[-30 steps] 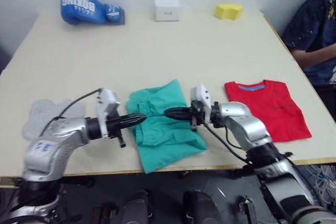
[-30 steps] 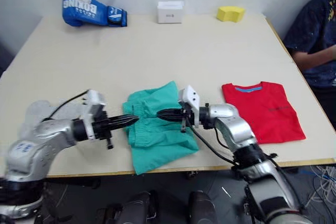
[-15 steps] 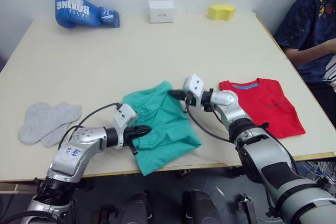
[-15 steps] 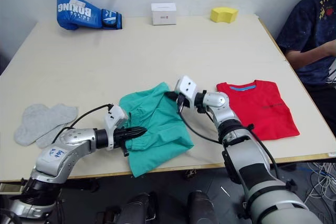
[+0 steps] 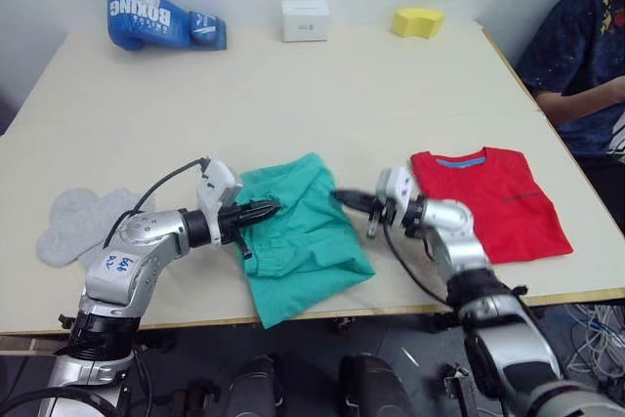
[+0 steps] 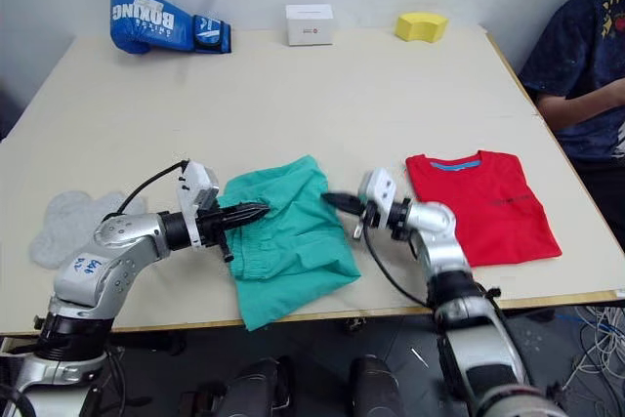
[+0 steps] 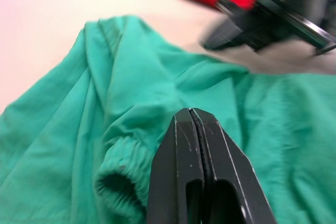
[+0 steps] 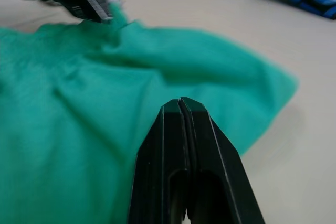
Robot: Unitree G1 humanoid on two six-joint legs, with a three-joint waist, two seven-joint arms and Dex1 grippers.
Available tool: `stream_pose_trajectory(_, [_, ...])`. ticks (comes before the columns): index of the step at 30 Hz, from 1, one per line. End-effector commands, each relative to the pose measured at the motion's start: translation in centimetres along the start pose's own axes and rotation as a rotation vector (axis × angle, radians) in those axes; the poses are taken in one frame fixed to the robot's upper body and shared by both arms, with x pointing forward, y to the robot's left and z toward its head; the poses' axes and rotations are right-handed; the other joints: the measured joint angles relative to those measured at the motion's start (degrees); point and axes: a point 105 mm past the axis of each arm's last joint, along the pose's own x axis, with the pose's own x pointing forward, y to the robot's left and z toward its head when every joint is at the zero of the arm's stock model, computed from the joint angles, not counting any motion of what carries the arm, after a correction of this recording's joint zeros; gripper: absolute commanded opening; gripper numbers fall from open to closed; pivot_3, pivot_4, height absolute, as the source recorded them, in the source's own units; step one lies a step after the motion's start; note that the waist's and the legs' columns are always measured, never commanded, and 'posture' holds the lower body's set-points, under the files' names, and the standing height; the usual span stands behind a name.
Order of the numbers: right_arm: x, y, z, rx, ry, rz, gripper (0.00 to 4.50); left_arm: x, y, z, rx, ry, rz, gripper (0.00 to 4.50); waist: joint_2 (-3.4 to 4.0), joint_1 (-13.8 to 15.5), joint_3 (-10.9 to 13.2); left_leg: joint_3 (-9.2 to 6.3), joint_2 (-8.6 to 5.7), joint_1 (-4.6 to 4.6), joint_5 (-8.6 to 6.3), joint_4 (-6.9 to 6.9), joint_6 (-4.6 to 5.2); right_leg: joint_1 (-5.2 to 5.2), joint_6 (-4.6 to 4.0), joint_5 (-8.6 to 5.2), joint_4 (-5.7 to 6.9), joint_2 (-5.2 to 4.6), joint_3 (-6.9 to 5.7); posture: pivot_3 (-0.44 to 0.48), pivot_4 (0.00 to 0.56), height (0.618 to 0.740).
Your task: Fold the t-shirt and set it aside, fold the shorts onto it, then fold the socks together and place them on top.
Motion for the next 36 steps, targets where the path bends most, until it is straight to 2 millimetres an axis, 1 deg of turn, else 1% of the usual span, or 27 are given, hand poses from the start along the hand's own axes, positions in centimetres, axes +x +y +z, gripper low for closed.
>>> stream_pose_trajectory(1, [0.2, 2.3, 1.0, -0.112, -0.003, 0.060, 0.02, 1.6, 0.5, -1.2, 0.010, 0.014, 0.066, 0.00, 0.00, 0.23, 0.00, 0.03, 0.01, 0.02, -0.02, 0.00, 0.02, 0.00, 0.00, 0.00, -0.01, 0.00, -0.01, 0.000, 0.150, 0.740])
stream_pose_trajectory(3, [-0.4, 4.7, 0.1, -0.137, 0.031, 0.136, 0.02, 2.3, 0.7, -1.8, -0.009, 0.018, 0.095, 0.00, 0.00, 0.35, 0.00, 0.03, 0.04, 0.01, -0.05, 0.03, 0.02, -0.01, 0.02, 0.01, 0.00, -0.02, -0.03, 0.000, 0.150, 0.740])
stream_pose_trajectory(4, [-0.8, 5.4, 0.0, -0.132, 0.039, 0.153, 0.02, 2.5, 0.7, -2.2, -0.009, 0.029, 0.100, 0.00, -0.01, 0.44, 0.00, 0.02, 0.05, 0.01, -0.06, 0.02, 0.02, -0.01, 0.02, 0.01, -0.01, -0.05, -0.03, 0.000, 0.150, 0.740])
stream_pose_trajectory(5, [-1.2, 5.8, 0.0, -0.118, 0.040, 0.154, 0.02, 2.7, 0.7, -2.4, -0.005, 0.038, 0.100, 0.00, -0.01, 0.57, 0.00, 0.02, 0.05, 0.06, -0.10, 0.01, -0.01, 0.02, 0.02, 0.01, -0.01, -0.04, -0.03, 0.000, 0.150, 0.740])
stream_pose_trajectory(8, [-2.9, 6.5, 1.4, -0.112, 0.038, 0.170, 0.02, 2.7, 0.6, -2.6, 0.011, 0.039, 0.099, 0.00, 0.00, 0.61, 0.00, 0.01, 0.05, 0.06, -0.12, 0.03, 0.00, 0.05, 0.01, 0.01, -0.03, -0.07, -0.05, 0.000, 0.150, 0.740])
stream_pose_trajectory(9, [-3.4, 6.2, 2.1, -0.106, 0.039, 0.146, 0.02, 2.5, 0.6, -2.4, 0.020, 0.024, 0.101, 0.00, -0.01, 0.60, 0.00, 0.03, 0.04, 0.06, -0.12, 0.05, 0.02, 0.05, 0.02, 0.01, -0.03, -0.10, -0.07, 0.000, 0.150, 0.740])
stream_pose_trajectory(11, [-4.3, 5.3, 3.4, -0.026, 0.037, 0.073, 0.02, 2.0, 0.4, -2.0, 0.046, -0.015, 0.090, 0.00, -0.01, 0.56, -0.01, 0.01, 0.03, 0.06, -0.16, 0.09, 0.10, 0.08, 0.02, 0.01, -0.02, -0.26, -0.08, 0.000, 0.150, 0.740])
stream_pose_trajectory(13, [-4.9, 4.1, 4.6, 0.076, 0.021, 0.022, 0.38, 1.3, 0.3, -1.5, 0.086, -0.064, 0.087, 0.00, -0.01, 0.35, -0.01, 0.00, 0.04, 0.08, -0.16, 0.06, 0.12, 0.07, 0.02, 0.01, -0.02, -0.32, -0.06, 0.000, 0.150, 0.740])
stream_pose_trajectory(14, [-5.3, 3.6, 4.8, 0.131, 0.028, 0.001, 0.63, 0.9, 0.3, -1.3, 0.101, -0.080, 0.081, 0.00, -0.01, 0.36, -0.01, -0.01, 0.05, 0.08, -0.17, 0.04, 0.11, 0.06, 0.02, 0.01, -0.02, -0.32, -0.04, 0.000, 0.150, 0.740])
stream_pose_trajectory(15, [-5.6, 3.0, 4.9, 0.199, 0.043, -0.023, 0.94, 0.6, 0.2, -1.2, 0.117, -0.094, 0.073, 0.00, -0.01, 0.42, -0.01, -0.06, 0.06, 0.08, -0.17, 0.02, 0.11, 0.06, -0.01, 0.00, -0.02, -0.32, -0.01, 0.000, 0.150, 0.740])
stream_pose_trajectory(17, [-6.4, 1.9, 4.5, 0.427, 0.096, -0.055, 1.67, -0.2, 0.2, -1.0, 0.140, -0.113, 0.060, 0.00, -0.01, 0.42, -0.01, -0.10, 0.08, 0.07, -0.22, 0.01, 0.17, 0.03, -0.06, -0.03, -0.04, -0.32, 0.00, 0.000, 0.150, 0.740])
stream_pose_trajectory(18, [-6.7, 1.0, 3.8, 0.561, 0.169, -0.070, 1.74, -0.4, 0.1, -1.0, 0.150, -0.113, 0.045, 0.00, -0.01, 0.62, -0.01, -0.10, 0.08, 0.07, -0.22, 0.01, 0.17, 0.03, -0.06, -0.03, -0.04, -0.32, 0.00, 0.000, 0.150, 0.740])
stream_pose_trajectory(19, [-6.9, 0.1, 3.2, 0.656, 0.232, -0.092, 2.08, -0.7, 0.0, -1.2, 0.161, -0.103, 0.030, 0.00, 0.00, 0.41, 0.00, -0.22, 0.06, 0.02, -0.27, -0.03, 0.27, 0.10, -0.09, -0.05, -0.14, -0.36, -0.12, 0.000, 0.150, 0.740])
stream_pose_trajectory(20, [-6.8, -0.6, 2.9, 0.746, 0.273, -0.102, 2.20, -0.8, 0.0, -1.5, 0.170, -0.088, 0.021, 0.00, 0.05, 0.16, 0.03, -0.17, 0.04, -0.04, -0.30, 0.00, 0.34, 0.05, -0.09, -0.04, -0.16, -0.38, -0.10, 0.000, 0.150, 0.740])
stream_pose_trajectory(21, [-6.6, -1.0, 2.8, 0.814, 0.291, -0.104, 2.20, -0.9, 0.0, -1.8, 0.179, -0.076, 0.015, 0.00, 0.05, 0.23, 0.03, -0.01, -0.01, -0.05, -0.27, 0.03, 0.45, -0.01, -0.05, 0.00, -0.12, -0.63, -0.28, 0.000, 0.150, 0.740])
stream_pose_trajectory(22, [-6.4, -1.2, 3.0, 0.856, 0.296, -0.100, 2.20, -1.0, 0.0, -2.0, 0.185, -0.069, 0.012, 0.00, 0.05, 0.30, 0.03, -0.01, -0.02, -0.05, -0.26, 0.06, 0.48, -0.03, -0.05, 0.01, -0.07, -0.68, -0.36, 0.000, 0.150, 0.740])
stream_pose_trajectory(23, [-5.7, -1.4, 2.7, 0.901, 0.327, -0.093, 2.20, -1.1, 0.1, -2.3, 0.184, -0.068, 0.013, 0.00, 0.05, 0.41, 0.03, -0.02, -0.01, -0.05, -0.27, 0.06, 0.48, -0.03, -0.06, 0.00, -0.07, -0.68, -0.40, 0.000, 0.150, 0.740])
stream_pose_trajectory(26, [-2.7, -1.7, 2.0, 0.988, 0.391, -0.069, 2.20, -1.2, 0.4, -2.6, 0.183, -0.075, 0.034, 0.00, 0.05, 0.18, 0.03, -0.04, 0.00, -0.06, -0.30, -0.01, 0.44, -0.05, -0.10, -0.02, -0.08, -0.67, -0.46, 0.000, 0.150, 0.740])
stream_pose_trajectory(27, [-1.6, -1.7, 2.0, 1.017, 0.389, -0.059, 2.20, -1.2, 0.4, -2.6, 0.181, -0.080, 0.040, 0.00, 0.05, 0.14, 0.03, -0.02, 0.00, -0.07, -0.29, -0.03, 0.44, -0.07, -0.10, -0.02, -0.07, -0.66, -0.45, 0.000, 0.150, 0.740])
stream_pose_trajectory(29, [0.0, -1.7, 2.2, 1.059, 0.374, -0.030, 2.20, -1.2, 0.4, -2.6, 0.176, -0.084, 0.045, 0.00, 0.05, 0.23, 0.03, 0.03, -0.02, -0.11, -0.29, -0.01, 0.43, -0.13, -0.10, -0.02, 0.00, -0.66, -0.46, 0.000, 0.150, 0.740])
stream_pose_trajectory(32, [2.4, -1.3, 2.9, 1.075, 0.359, 0.033, 1.61, -1.2, 0.3, -3.2, 0.179, -0.066, 0.045, 0.00, 0.06, 0.32, 0.03, 0.08, -0.07, -0.38, -0.18, 0.15, 0.33, -0.38, -0.05, 0.01, 0.13, -0.67, -0.47, 0.000, 0.150, 0.740])
stream_pose_trajectory(34, [3.3, -1.3, 3.3, 1.069, 0.348, 0.049, 0.90, -1.2, 0.2, -3.3, 0.179, -0.063, 0.046, 0.00, 0.04, 0.38, 0.02, 0.18, -0.14, -0.70, -0.10, 0.22, 0.40, -0.71, 0.10, 0.09, 0.19, -0.69, -0.52, 0.000, 0.150, 0.740])
stream_pose_trajectory(36, [4.0, -1.5, 3.9, 1.073, 0.317, 0.057, 0.20, -1.3, 0.1, -3.5, 0.175, -0.063, 0.049, 0.00, 0.03, 0.33, 0.01, 0.41, -0.19, -0.75, -0.06, 0.23, 0.48, -0.85, 0.21, 0.15, 0.25, -0.71, -0.52, 0.000, 0.150, 0.740])
